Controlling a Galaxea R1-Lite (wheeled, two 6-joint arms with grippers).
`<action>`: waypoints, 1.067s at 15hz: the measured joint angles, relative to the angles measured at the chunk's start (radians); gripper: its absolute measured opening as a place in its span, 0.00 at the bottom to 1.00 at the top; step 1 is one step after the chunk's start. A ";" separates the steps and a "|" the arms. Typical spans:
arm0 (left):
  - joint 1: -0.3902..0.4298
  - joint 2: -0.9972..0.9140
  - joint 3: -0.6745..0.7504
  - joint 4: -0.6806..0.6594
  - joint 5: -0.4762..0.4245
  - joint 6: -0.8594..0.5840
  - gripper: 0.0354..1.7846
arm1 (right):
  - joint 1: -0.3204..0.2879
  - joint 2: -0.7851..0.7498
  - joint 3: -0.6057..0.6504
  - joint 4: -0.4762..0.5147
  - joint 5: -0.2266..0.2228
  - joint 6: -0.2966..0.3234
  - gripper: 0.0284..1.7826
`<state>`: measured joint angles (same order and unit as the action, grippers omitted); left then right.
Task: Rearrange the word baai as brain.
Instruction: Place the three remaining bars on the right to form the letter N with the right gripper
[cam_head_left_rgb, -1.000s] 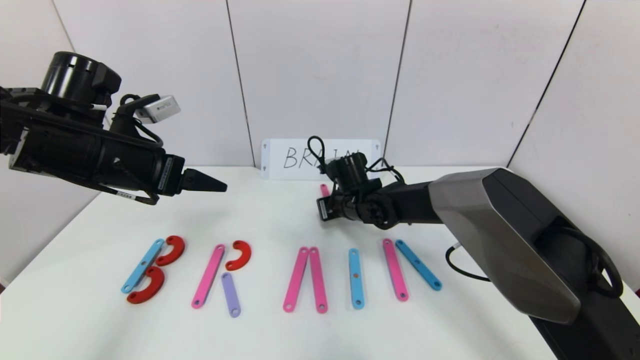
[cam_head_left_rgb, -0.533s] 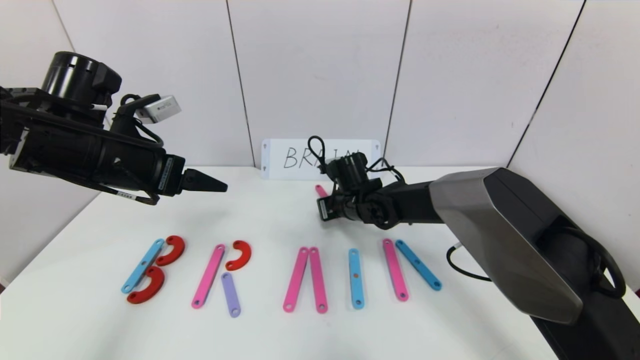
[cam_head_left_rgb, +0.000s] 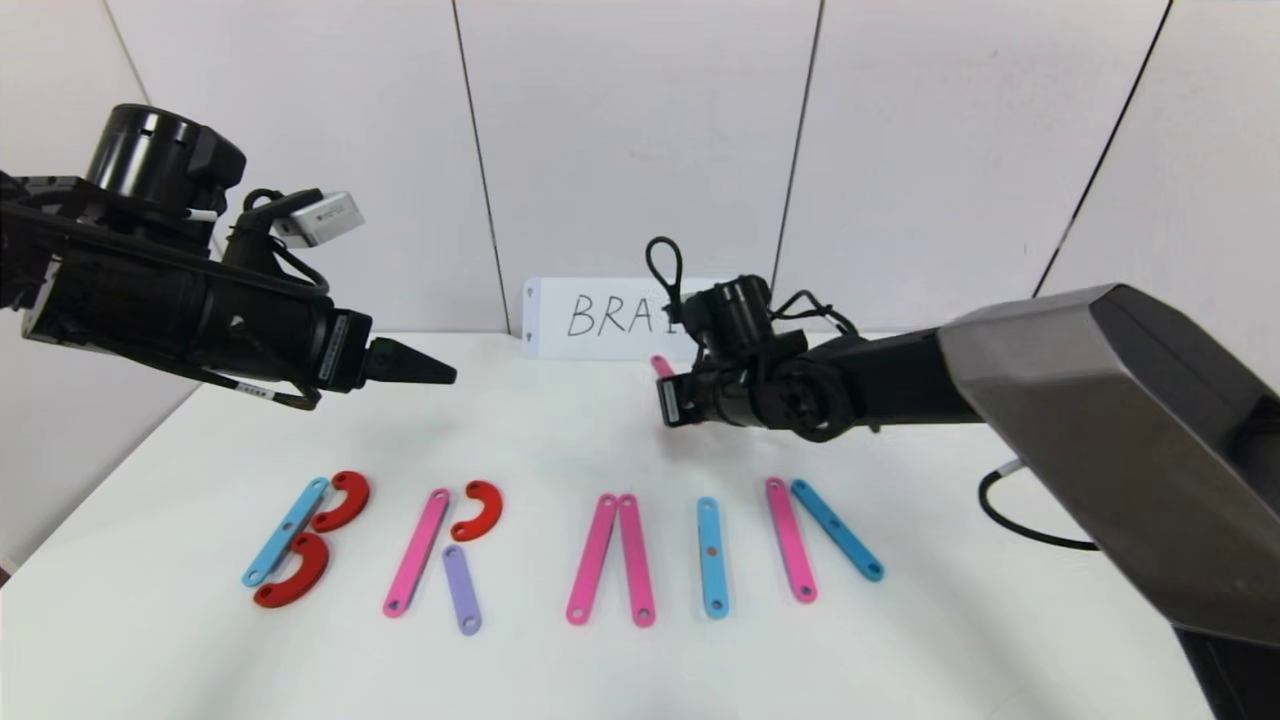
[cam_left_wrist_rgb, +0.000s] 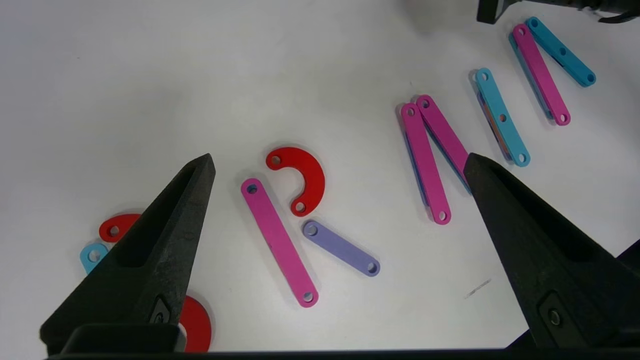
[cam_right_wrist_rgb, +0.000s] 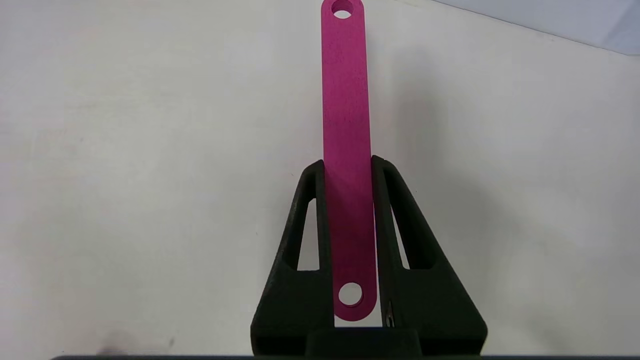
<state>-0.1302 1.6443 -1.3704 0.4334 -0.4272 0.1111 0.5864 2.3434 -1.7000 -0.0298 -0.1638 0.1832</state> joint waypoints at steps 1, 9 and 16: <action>0.000 0.000 0.000 0.001 0.000 0.001 0.97 | -0.003 -0.049 0.063 -0.004 0.000 0.016 0.14; -0.001 -0.003 0.003 0.005 0.000 0.002 0.97 | -0.050 -0.441 0.578 -0.014 -0.074 0.181 0.14; -0.002 -0.011 0.007 0.003 0.000 0.002 0.97 | -0.105 -0.602 0.826 -0.024 -0.084 0.240 0.14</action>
<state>-0.1321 1.6332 -1.3638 0.4362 -0.4272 0.1130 0.4815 1.7415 -0.8736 -0.0534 -0.2481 0.4228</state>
